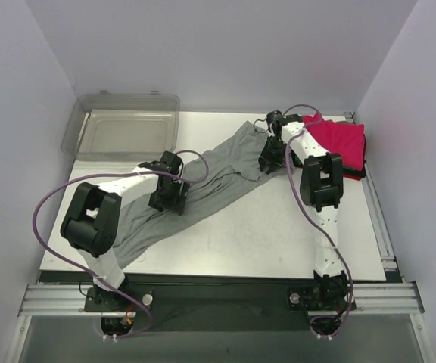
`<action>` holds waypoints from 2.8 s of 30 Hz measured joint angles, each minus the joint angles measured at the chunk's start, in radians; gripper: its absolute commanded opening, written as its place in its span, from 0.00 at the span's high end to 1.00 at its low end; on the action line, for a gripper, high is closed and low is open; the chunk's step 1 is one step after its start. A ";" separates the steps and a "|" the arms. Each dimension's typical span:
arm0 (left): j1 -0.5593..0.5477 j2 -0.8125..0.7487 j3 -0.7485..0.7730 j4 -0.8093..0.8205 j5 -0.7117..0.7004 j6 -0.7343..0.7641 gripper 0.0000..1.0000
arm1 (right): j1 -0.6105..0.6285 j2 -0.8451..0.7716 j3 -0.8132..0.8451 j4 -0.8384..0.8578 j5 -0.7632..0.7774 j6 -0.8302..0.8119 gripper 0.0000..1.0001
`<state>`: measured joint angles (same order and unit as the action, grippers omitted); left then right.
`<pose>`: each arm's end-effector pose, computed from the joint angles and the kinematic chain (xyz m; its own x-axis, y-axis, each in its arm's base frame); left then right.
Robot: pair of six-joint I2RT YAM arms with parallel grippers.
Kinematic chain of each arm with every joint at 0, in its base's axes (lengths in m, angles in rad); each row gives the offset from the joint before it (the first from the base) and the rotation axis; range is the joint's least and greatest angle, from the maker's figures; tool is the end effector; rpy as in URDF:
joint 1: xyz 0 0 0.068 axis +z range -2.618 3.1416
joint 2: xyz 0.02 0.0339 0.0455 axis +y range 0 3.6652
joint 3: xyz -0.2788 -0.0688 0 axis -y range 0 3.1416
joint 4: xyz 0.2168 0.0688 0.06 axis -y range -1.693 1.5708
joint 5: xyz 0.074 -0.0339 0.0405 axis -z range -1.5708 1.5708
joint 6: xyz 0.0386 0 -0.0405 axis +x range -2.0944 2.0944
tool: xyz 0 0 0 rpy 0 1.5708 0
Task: Fold and stack the t-shirts
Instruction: Rotate the tshirt 75 degrees
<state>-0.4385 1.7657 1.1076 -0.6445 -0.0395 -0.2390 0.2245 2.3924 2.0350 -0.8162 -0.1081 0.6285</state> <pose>0.2832 -0.1311 0.1933 -0.9464 0.1825 -0.2665 0.1963 0.9802 -0.0257 0.4784 0.1135 0.1801 -0.8813 0.3983 -0.2544 0.3166 0.8972 0.3079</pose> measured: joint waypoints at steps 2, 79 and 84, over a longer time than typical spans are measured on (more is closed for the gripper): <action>0.000 0.000 0.000 0.003 0.007 0.001 0.20 | 0.000 0.037 0.067 -0.003 0.000 0.028 0.71; -0.094 -0.430 -0.422 0.060 0.124 -0.512 0.12 | 0.093 -0.152 -0.341 0.237 -0.354 0.091 0.65; -0.175 -0.406 -0.407 0.080 0.154 -0.564 0.12 | 0.034 -0.154 -0.339 0.202 -0.345 0.060 0.65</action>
<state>-0.6140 1.3594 0.7002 -0.5648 0.1143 -0.8032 0.2581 2.2383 1.6958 -0.6140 -0.4530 0.6880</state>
